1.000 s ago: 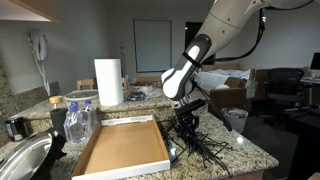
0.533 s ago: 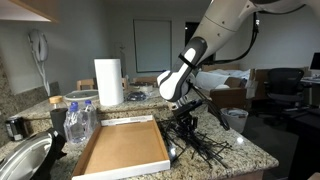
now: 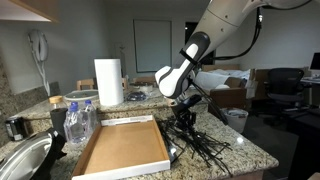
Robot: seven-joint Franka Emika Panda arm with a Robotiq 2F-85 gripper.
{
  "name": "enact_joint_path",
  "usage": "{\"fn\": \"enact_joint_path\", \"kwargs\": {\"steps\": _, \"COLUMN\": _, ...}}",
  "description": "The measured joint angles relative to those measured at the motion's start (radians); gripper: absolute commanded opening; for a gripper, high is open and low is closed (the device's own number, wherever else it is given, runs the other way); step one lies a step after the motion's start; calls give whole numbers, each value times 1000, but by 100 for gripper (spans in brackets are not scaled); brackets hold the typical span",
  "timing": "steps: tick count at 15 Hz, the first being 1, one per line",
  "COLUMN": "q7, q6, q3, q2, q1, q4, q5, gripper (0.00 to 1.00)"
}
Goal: Put the zip ties on the box
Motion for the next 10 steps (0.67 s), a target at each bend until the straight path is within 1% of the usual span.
{"fn": "enact_joint_path", "kwargs": {"steps": 10, "q7": 0, "q6": 0, "q3": 31, "q2": -192, "q1": 3, "q4": -22, "q5": -8, "gripper": 10}}
